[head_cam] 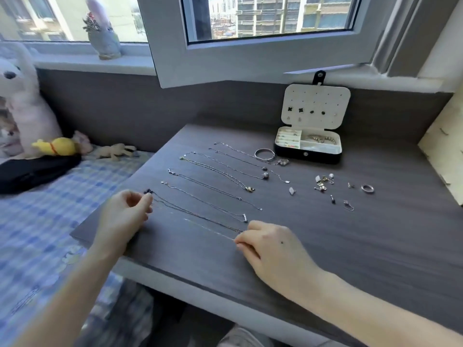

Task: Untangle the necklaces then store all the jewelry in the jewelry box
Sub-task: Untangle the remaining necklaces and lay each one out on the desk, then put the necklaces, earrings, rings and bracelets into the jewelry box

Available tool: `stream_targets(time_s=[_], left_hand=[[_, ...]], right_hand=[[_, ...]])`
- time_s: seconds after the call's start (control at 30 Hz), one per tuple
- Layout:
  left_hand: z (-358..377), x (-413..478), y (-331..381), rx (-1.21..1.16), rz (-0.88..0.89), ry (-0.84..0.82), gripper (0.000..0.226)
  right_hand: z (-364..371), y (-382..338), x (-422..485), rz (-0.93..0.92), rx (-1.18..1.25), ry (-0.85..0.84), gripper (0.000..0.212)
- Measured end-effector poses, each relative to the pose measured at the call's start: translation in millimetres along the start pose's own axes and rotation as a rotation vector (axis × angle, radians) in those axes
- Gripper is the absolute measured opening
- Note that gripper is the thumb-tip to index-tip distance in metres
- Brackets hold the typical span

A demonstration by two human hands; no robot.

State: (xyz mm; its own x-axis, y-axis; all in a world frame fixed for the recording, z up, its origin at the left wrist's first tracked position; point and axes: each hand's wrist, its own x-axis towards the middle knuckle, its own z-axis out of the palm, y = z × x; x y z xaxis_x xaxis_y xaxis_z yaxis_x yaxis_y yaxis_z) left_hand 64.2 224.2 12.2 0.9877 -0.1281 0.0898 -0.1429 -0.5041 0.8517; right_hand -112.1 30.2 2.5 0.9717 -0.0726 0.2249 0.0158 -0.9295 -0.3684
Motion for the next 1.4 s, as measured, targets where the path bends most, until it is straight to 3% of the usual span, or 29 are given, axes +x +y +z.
stream_targets(time_s=[0.03, 0.13, 0.23, 0.37, 0.47, 0.57, 0.67, 0.93, 1.07, 1.4], left_hand=[[-2.4, 3.2, -6.7, 0.108, 0.027, 0.035, 0.024], [-4.9, 11.5, -16.1, 0.39, 0.107, 0.089, 0.022], [-0.6, 17.1, -17.1, 0.584, 0.152, 0.088, 0.018], [5.6, 25.6, -16.0, 0.705, 0.14, 0.065, 0.017], [9.0, 27.3, -7.3, 0.774, 0.143, 0.096, 0.026], [16.4, 27.3, 12.1, 0.736, 0.199, 0.143, 0.032], [34.5, 31.2, 36.9, 0.61, 0.328, 0.132, 0.025], [134.5, 45.9, 105.5, 0.354, 0.606, -0.191, 0.013], [178.5, 72.9, 130.3, 0.332, 0.575, -0.278, 0.016], [244.6, 135.0, 182.9, 0.094, 0.441, -0.249, 0.017]], right_hand=[[9.2, -2.3, 3.1, -0.061, -0.1, 0.013, 0.004], [21.9, -7.8, 8.8, -0.144, -0.253, 0.053, 0.033], [25.2, -8.3, 7.9, -0.195, -0.353, 0.097, 0.034], [23.3, -2.2, 2.7, -0.22, -0.388, 0.187, 0.019], [18.5, 0.4, -0.7, -0.216, -0.344, 0.238, 0.027], [7.1, 10.5, -0.3, -0.172, -0.268, 0.312, 0.029], [-12.4, 34.2, 2.9, -0.067, -0.232, 0.419, 0.03], [-63.1, 125.6, 8.2, 0.267, -0.27, 0.495, 0.011], [-82.5, 158.8, 26.4, 0.367, -0.274, 0.459, 0.006], [-114.0, 216.9, 111.6, 0.477, -0.258, 0.471, 0.021]])
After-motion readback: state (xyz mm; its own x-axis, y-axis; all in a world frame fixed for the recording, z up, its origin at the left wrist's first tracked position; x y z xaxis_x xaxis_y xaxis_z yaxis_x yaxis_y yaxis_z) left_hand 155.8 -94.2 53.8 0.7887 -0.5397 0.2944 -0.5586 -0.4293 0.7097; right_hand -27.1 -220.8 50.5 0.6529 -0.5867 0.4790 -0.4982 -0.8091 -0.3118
